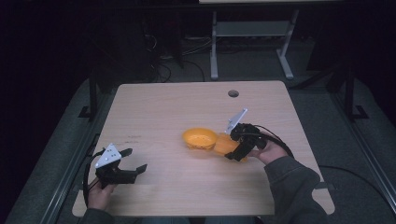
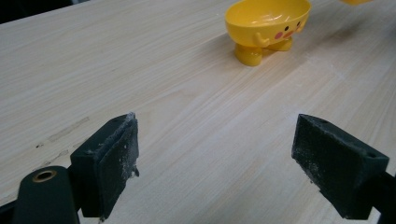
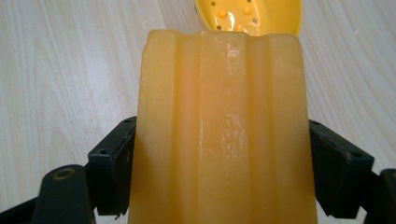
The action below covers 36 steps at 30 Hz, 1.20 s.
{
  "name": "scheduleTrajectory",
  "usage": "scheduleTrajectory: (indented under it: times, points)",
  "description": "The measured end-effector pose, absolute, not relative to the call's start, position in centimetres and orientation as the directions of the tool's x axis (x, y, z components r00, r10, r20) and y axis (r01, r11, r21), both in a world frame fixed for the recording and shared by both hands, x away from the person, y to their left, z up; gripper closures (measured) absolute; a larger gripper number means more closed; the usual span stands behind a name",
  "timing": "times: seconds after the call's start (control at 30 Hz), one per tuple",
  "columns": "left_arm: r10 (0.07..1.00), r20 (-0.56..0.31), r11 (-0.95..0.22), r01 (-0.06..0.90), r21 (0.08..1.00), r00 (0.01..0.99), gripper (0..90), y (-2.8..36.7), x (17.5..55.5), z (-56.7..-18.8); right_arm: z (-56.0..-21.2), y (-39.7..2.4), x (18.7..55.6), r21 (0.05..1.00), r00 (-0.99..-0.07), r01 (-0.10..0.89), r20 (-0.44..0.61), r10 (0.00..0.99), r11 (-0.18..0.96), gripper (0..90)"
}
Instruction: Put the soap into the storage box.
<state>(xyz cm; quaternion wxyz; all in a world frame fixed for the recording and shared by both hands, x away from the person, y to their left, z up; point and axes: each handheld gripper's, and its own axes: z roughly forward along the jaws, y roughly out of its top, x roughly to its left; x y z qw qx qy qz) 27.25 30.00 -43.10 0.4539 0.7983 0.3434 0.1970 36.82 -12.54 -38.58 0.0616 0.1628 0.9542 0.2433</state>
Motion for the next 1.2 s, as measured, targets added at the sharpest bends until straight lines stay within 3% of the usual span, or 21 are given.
scheduleTrajectory:
  times: [1.2]
  points:
    - [0.728, 0.004, -0.352, 0.369, 0.86, 0.686, 14.1, 30.0, 27.3, -43.1, -36.4, -9.3, 40.0, 0.499, -0.961, 0.212, -0.05, 0.272, 0.84, 20.6]
